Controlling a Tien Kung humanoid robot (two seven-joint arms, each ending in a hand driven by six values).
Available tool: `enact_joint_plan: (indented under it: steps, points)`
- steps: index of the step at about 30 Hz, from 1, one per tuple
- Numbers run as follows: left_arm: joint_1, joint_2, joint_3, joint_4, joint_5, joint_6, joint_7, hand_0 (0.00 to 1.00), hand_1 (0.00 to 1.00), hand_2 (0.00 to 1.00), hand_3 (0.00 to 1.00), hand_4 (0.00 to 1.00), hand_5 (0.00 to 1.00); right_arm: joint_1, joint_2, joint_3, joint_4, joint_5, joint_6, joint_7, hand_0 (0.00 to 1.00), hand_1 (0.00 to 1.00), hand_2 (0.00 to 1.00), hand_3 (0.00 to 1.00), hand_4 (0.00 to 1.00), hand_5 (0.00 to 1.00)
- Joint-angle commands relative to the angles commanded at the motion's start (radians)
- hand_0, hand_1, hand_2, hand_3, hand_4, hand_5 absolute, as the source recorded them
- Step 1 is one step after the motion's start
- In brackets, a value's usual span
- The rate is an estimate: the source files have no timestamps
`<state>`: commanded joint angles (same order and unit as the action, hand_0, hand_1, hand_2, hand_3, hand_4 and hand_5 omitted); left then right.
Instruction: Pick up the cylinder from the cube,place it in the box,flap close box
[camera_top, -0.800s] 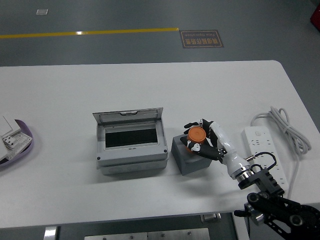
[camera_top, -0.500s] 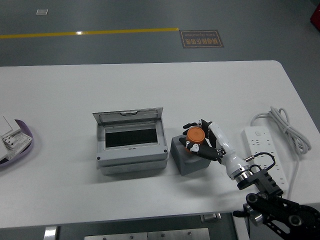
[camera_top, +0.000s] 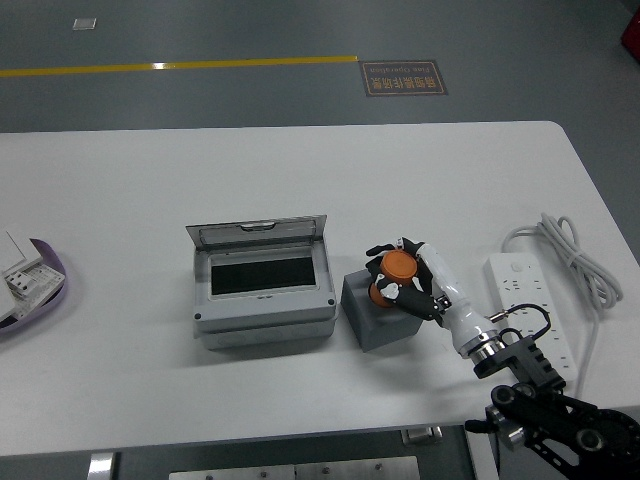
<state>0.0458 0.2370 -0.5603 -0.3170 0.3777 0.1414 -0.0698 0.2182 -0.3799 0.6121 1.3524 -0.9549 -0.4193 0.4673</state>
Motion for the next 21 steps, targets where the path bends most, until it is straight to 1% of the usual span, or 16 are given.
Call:
enact_joint_plan:
  steps: [2,3,6,8,9,13,14,15,17,20,21]
  points:
    - [0.000,-0.001,0.000,0.000,0.000,0.000,0.000,0.534,0.590,0.601,0.669,0.784,0.160,0.001,0.000,0.001,0.006,-0.004,-0.004,-0.003,0.517,0.492,0.487,0.499,0.152,0.002]
    - [0.000,-0.001,0.000,0.000,0.000,0.000,0.000,0.534,0.590,0.601,0.668,0.784,0.160,0.001,0.000,0.001,0.010,-0.005,-0.006,-0.003,0.426,0.428,0.423,0.418,0.002,0.002]
    - [0.001,-0.002,0.000,0.000,0.000,0.000,0.000,0.534,0.590,0.601,0.668,0.784,0.160,0.003,0.000,0.006,0.026,-0.010,-0.015,0.000,0.426,0.428,0.423,0.418,0.002,0.002]
    - [0.002,-0.002,0.000,0.001,-0.001,0.000,0.000,0.534,0.590,0.601,0.668,0.784,0.160,0.010,-0.001,0.009,0.049,-0.032,-0.027,-0.003,0.426,0.428,0.423,0.418,0.002,0.002]
    - [0.003,-0.001,0.000,0.001,-0.001,0.000,0.000,0.534,0.590,0.600,0.667,0.785,0.161,0.015,-0.003,0.010,0.062,-0.047,-0.033,-0.009,0.361,0.380,0.371,0.322,0.002,0.002]
    - [0.004,0.000,0.005,0.003,-0.005,0.000,0.001,0.534,0.590,0.600,0.667,0.785,0.161,0.046,-0.009,0.005,0.125,-0.126,-0.047,-0.062,0.361,0.380,0.371,0.322,0.002,0.002]
    - [0.004,0.001,0.005,0.003,-0.006,0.000,0.001,0.534,0.590,0.600,0.667,0.785,0.161,0.056,-0.009,0.003,0.140,-0.149,-0.045,-0.083,0.361,0.380,0.371,0.322,0.002,0.002]
    - [0.004,0.001,0.006,0.003,-0.006,0.000,0.001,0.533,0.590,0.599,0.667,0.785,0.159,0.065,-0.008,0.002,0.152,-0.171,-0.038,-0.102,0.341,0.348,0.330,0.268,0.002,0.002]
    - [0.003,0.001,0.007,0.004,-0.007,0.000,0.001,0.533,0.590,0.599,0.667,0.785,0.159,0.086,-0.003,-0.001,0.174,-0.226,-0.016,-0.151,0.341,0.348,0.330,0.268,0.002,0.002]
    - [0.003,0.001,0.009,0.004,-0.009,0.001,0.001,0.533,0.590,0.599,0.667,0.785,0.159,0.117,0.012,-0.005,0.187,-0.312,0.022,-0.226,0.341,0.348,0.330,0.268,0.002,0.002]
    - [0.002,0.000,0.010,0.004,-0.010,0.001,0.001,0.533,0.590,0.598,0.665,0.787,0.160,0.129,0.019,-0.006,0.187,-0.345,0.039,-0.255,0.229,0.278,0.301,0.244,0.002,0.002]
